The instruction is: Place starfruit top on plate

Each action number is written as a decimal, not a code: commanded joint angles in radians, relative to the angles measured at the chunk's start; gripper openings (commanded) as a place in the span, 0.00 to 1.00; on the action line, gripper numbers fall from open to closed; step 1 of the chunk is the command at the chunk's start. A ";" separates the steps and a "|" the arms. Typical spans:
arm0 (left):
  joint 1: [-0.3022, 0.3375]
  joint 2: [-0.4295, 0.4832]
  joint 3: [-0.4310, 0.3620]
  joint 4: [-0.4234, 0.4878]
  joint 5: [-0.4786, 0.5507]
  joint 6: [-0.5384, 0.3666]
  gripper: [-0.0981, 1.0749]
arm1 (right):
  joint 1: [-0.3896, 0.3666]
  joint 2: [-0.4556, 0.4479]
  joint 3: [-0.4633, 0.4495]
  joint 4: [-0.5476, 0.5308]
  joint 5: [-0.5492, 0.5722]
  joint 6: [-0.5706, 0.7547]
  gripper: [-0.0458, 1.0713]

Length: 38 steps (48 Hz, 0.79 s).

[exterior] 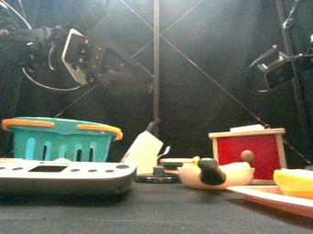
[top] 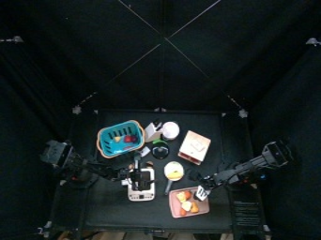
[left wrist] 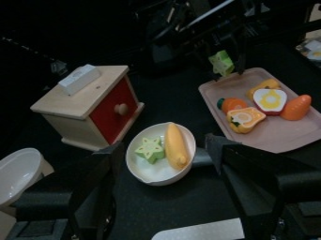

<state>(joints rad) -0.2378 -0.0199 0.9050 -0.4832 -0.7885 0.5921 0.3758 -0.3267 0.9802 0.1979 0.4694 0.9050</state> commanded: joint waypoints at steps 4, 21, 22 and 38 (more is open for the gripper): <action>-0.002 -0.015 -0.005 -0.008 -0.009 0.000 0.95 | 0.011 0.055 -0.026 0.009 0.017 -0.002 0.52; 0.000 -0.005 -0.005 -0.020 -0.009 0.000 0.95 | 0.005 0.150 -0.044 -0.011 0.031 -0.002 0.52; -0.002 -0.005 -0.005 -0.020 -0.009 0.000 0.95 | 0.005 0.153 -0.046 -0.012 0.032 -0.002 0.53; -0.002 0.002 -0.005 -0.020 -0.009 0.000 0.95 | 0.005 0.167 -0.058 -0.020 0.041 -0.002 0.79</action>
<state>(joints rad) -0.2378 -0.0138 0.9081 -0.5031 -0.7869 0.5921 0.3820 -0.1473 0.9388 0.1795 0.5047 0.9035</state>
